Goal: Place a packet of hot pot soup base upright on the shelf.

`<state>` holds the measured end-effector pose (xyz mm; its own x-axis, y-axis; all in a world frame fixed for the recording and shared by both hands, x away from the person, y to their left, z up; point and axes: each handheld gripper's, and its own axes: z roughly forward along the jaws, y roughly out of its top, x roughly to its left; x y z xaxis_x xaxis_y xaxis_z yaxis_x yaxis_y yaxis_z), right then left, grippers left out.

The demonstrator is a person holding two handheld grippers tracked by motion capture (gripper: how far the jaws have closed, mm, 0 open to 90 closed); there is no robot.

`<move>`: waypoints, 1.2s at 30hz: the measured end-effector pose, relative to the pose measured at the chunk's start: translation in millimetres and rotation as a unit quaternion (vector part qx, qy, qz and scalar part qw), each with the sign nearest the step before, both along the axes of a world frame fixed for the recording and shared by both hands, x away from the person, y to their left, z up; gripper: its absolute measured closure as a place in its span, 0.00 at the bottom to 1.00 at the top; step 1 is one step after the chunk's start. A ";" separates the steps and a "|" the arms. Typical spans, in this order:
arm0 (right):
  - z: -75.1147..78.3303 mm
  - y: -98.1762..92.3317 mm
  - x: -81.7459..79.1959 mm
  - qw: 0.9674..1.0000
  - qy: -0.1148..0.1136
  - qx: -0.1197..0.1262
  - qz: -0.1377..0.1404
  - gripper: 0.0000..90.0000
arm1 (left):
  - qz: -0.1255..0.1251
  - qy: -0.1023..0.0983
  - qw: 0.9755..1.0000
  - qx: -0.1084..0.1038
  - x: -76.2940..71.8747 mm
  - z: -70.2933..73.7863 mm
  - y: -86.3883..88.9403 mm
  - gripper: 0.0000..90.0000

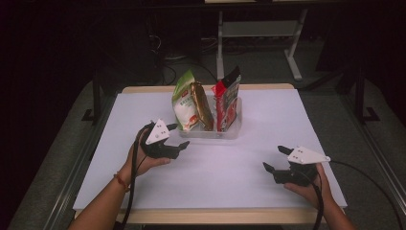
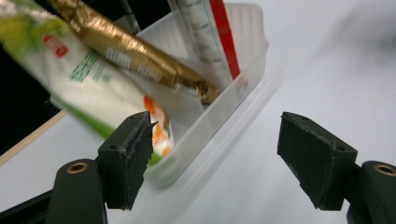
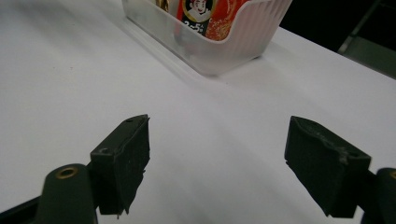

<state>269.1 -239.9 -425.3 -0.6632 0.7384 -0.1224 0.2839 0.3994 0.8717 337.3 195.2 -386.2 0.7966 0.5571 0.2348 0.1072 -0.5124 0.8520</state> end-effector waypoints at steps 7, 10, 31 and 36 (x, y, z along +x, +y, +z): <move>0.9 -1.1 -0.3 1.000 -0.003 0.001 -0.004 0.24 | 0.011 0.005 1.000 0.006 -5.8 -10.2 20.6 0.29; 0.9 -2.0 -0.2 1.000 -0.003 0.001 -0.007 0.24 | 0.019 0.008 1.000 0.006 -7.8 -13.6 29.3 0.29; -2.4 -7.6 3.2 1.000 -0.006 -0.008 -0.022 0.24 | 0.057 0.029 0.998 0.014 -23.9 -31.5 74.0 0.28; -2.0 -9.3 4.9 1.000 -0.009 -0.008 -0.028 0.24 | 0.065 0.032 0.997 0.004 -28.8 -34.4 84.9 0.28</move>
<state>274.1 -249.2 -427.3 -0.6186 0.7719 -0.1464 0.2908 0.3980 0.8701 308.5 280.1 -420.6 0.7307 0.6555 0.1910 0.2266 -0.4967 0.8378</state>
